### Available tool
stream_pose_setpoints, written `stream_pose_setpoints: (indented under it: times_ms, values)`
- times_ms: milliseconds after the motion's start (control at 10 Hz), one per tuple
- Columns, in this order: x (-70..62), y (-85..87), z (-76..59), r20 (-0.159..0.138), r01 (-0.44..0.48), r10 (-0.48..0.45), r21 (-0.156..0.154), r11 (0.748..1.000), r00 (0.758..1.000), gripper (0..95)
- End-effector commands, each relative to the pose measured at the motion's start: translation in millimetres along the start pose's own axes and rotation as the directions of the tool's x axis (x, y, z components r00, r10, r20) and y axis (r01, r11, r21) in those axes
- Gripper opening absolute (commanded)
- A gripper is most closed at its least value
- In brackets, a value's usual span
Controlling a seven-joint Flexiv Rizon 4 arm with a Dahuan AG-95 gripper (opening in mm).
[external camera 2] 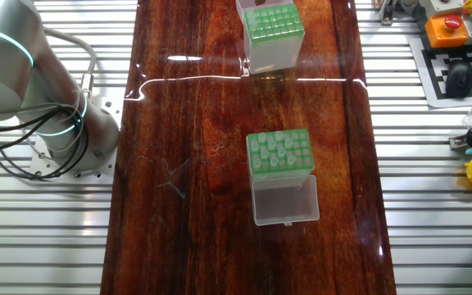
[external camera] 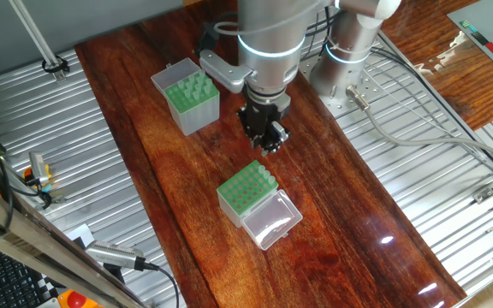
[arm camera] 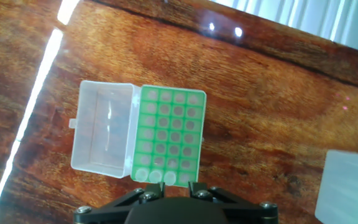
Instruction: Transfer all large pipette tips from one holder to another
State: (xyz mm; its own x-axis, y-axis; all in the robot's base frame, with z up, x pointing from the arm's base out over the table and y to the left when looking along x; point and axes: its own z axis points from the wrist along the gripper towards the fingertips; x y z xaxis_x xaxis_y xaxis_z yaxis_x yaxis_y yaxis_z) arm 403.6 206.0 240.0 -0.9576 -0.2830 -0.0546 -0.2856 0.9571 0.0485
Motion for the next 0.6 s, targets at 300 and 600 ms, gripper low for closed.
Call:
stream_pose_setpoints:
  times_ms: [300, 600]
  values:
    - [11.1, -88.3, -10.3, -0.029, 0.061, -0.060, 0.013, 0.998, 0.998, 0.0]
    - [11.1, -88.3, -10.3, -0.037, 0.085, -0.085, 0.007, 0.996, 0.996, 19.0]
